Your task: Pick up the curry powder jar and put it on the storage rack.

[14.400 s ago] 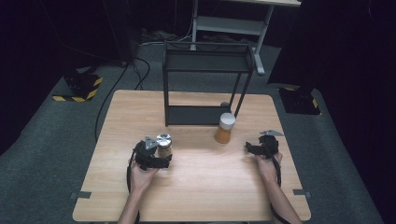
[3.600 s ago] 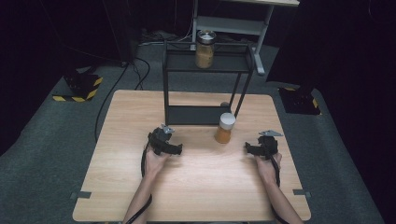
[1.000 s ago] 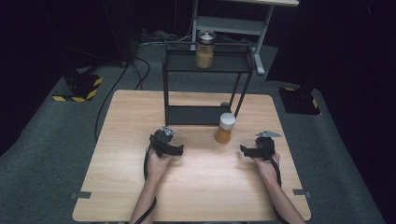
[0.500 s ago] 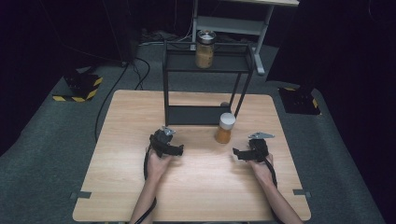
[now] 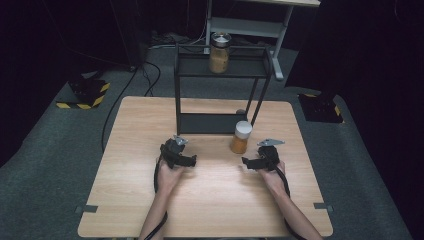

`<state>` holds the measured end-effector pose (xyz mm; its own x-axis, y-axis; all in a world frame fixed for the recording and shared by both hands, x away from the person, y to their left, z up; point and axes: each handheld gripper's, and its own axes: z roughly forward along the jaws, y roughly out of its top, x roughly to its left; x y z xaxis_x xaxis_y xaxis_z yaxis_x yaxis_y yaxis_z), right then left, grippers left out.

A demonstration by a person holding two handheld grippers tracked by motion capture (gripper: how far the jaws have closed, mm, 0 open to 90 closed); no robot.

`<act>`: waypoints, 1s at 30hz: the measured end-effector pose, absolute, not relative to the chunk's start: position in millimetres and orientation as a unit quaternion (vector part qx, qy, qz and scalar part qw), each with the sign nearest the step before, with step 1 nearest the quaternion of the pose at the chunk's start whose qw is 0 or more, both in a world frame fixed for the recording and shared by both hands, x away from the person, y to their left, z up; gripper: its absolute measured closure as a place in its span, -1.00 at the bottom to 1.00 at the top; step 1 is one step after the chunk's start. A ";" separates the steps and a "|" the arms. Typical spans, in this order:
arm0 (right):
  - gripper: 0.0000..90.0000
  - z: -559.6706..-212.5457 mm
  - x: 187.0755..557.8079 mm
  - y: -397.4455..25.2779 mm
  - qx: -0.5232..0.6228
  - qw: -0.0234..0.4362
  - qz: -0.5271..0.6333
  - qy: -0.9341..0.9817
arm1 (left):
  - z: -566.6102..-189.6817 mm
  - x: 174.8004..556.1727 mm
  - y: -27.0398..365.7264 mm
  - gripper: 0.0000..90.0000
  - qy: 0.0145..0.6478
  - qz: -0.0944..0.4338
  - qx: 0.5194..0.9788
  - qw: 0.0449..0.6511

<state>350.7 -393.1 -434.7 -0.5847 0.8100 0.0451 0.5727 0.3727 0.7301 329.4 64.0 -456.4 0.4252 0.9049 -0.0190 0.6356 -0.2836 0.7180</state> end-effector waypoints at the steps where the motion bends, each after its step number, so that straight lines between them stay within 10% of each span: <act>1: -0.86 -433.9 351.2 -391.7 0.426 0.163 0.365 0.812 | -456.4 329.4 63.9 -0.94 0.497 0.202 0.775 0.334; 30: -0.81 -415.3 375.6 -350.5 0.434 0.176 0.371 0.802 | -456.3 329.4 63.9 -0.94 0.497 0.201 0.775 0.334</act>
<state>375.6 -350.5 -415.3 -0.5605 0.8272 0.0397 0.5659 0.3476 0.7476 329.4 63.9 -456.3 0.4250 0.9050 -0.0194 0.6361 -0.2833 0.7177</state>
